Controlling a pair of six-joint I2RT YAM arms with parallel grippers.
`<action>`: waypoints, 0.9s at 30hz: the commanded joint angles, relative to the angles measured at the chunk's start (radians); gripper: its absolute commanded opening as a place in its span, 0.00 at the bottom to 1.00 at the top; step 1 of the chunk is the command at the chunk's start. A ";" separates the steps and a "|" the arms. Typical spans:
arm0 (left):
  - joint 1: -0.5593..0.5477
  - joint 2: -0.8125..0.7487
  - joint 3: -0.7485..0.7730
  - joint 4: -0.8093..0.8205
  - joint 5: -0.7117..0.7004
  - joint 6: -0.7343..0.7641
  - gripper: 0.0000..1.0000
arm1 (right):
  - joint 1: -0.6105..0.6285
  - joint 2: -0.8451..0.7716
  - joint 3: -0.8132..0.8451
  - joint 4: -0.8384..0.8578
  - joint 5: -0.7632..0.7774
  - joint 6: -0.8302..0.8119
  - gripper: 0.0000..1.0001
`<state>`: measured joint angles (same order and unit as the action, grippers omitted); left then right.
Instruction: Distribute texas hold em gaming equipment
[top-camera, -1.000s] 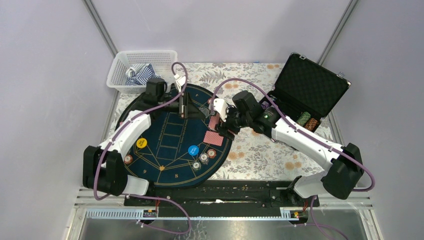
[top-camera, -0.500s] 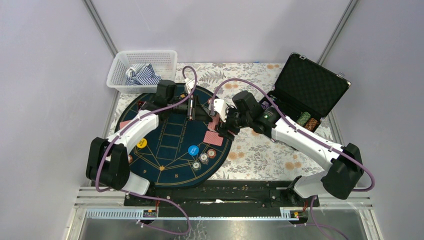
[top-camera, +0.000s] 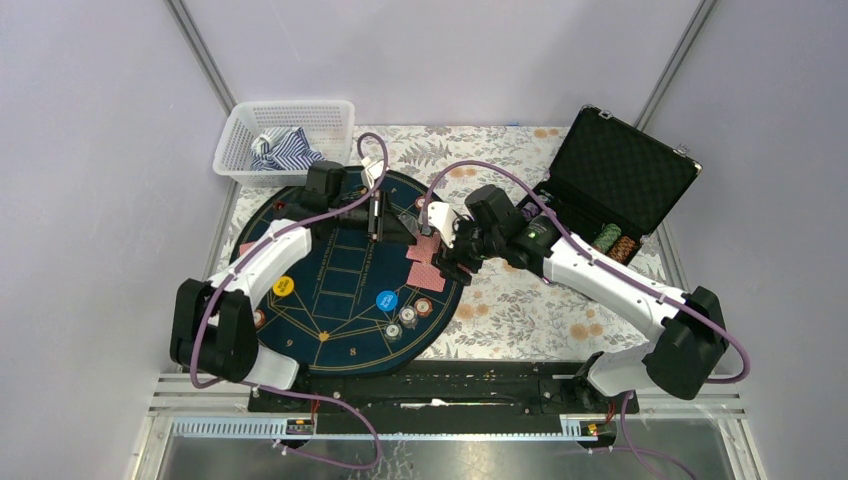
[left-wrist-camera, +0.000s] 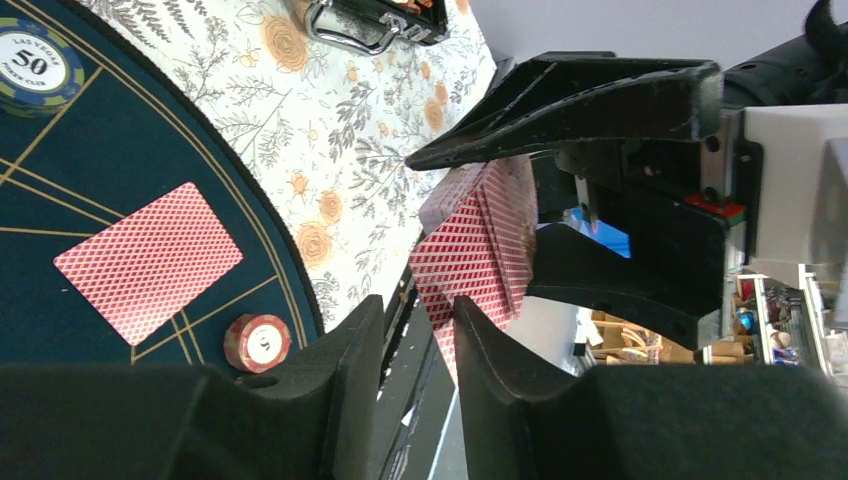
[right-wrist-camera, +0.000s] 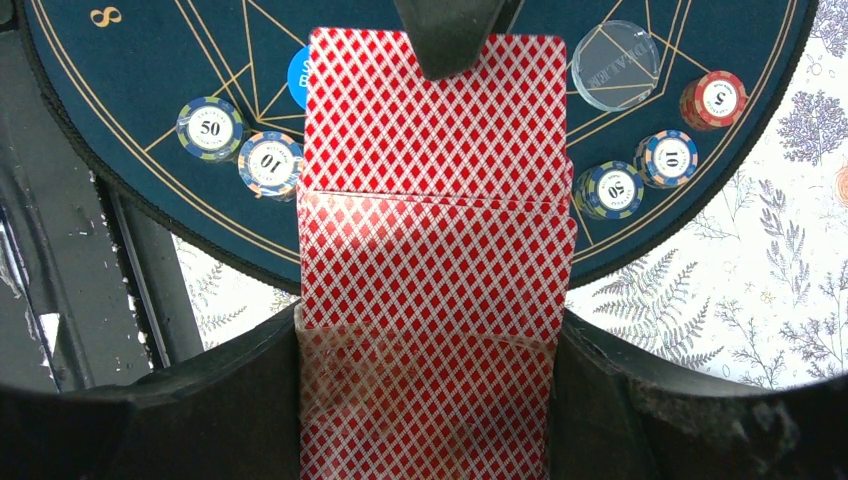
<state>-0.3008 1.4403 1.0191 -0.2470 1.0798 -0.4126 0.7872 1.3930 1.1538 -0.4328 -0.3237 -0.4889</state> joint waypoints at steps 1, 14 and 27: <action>0.003 -0.073 0.017 0.082 0.047 -0.016 0.42 | -0.001 -0.050 0.016 0.071 -0.016 -0.003 0.17; -0.024 -0.041 0.005 0.085 0.036 -0.034 0.44 | -0.003 -0.036 0.042 0.075 -0.011 0.002 0.17; 0.035 -0.073 -0.019 -0.008 -0.005 0.037 0.11 | -0.002 -0.061 0.017 0.078 0.022 -0.003 0.17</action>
<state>-0.3042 1.4033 1.0187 -0.2604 1.0878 -0.3992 0.7872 1.3903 1.1542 -0.4110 -0.3130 -0.4889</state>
